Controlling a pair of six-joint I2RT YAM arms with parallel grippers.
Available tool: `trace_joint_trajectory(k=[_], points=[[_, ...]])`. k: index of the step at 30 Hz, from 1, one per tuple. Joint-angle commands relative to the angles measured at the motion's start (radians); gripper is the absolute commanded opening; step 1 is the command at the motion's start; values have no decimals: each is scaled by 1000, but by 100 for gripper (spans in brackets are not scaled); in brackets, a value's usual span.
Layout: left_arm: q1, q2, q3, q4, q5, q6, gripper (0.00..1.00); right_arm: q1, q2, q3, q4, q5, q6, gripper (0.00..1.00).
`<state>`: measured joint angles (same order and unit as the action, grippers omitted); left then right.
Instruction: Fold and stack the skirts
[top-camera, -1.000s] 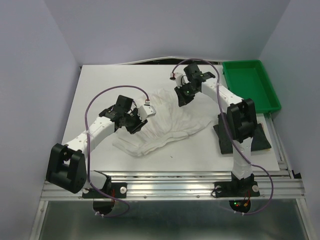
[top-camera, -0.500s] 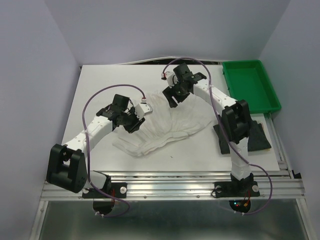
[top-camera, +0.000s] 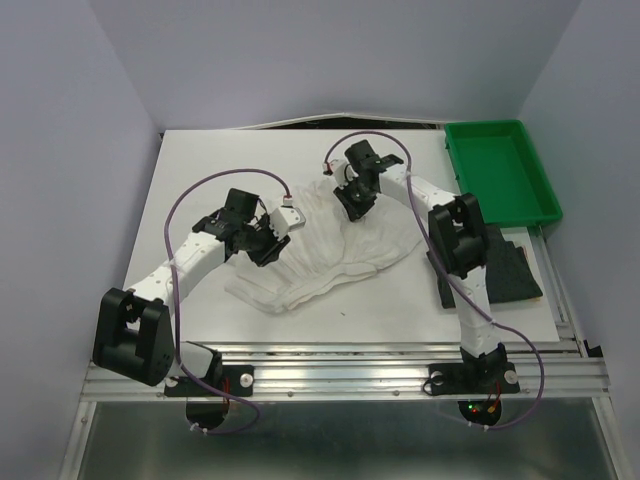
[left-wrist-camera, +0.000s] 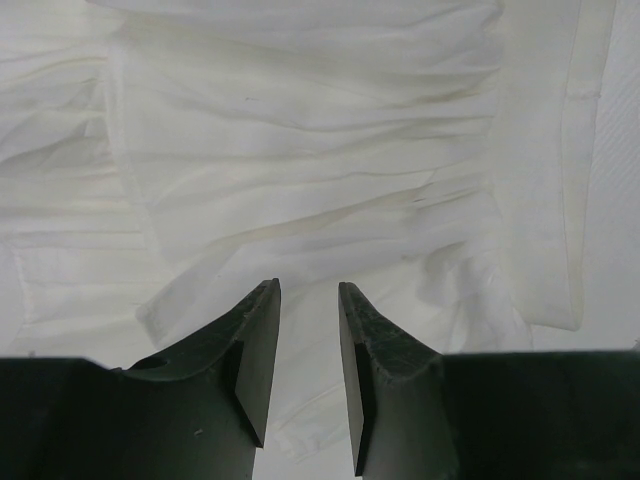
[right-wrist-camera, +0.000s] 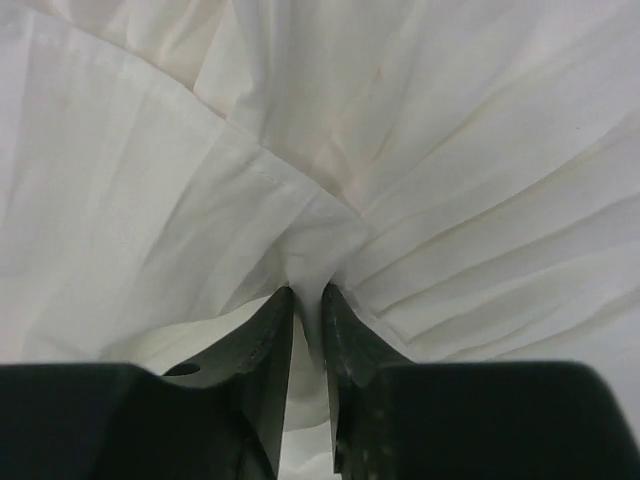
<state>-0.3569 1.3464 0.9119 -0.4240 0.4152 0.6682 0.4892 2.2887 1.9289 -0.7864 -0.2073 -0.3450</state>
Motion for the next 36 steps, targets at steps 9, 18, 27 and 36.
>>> trace_joint_trajectory(k=[9, 18, 27, 36], points=[[7, -24, 8, 1, 30, -4, 41, 5, -132, 113, -56, -98, 60, 10], [41, -24, 15, -12, 57, -21, 41, 61, -109, 182, -59, -53, 43, 1], [180, -85, 47, -56, 192, -70, 38, 135, -66, 248, 102, -139, 95, 1], [308, -188, 13, -134, 243, -24, 38, 210, 5, 200, 217, -383, 166, 1]])
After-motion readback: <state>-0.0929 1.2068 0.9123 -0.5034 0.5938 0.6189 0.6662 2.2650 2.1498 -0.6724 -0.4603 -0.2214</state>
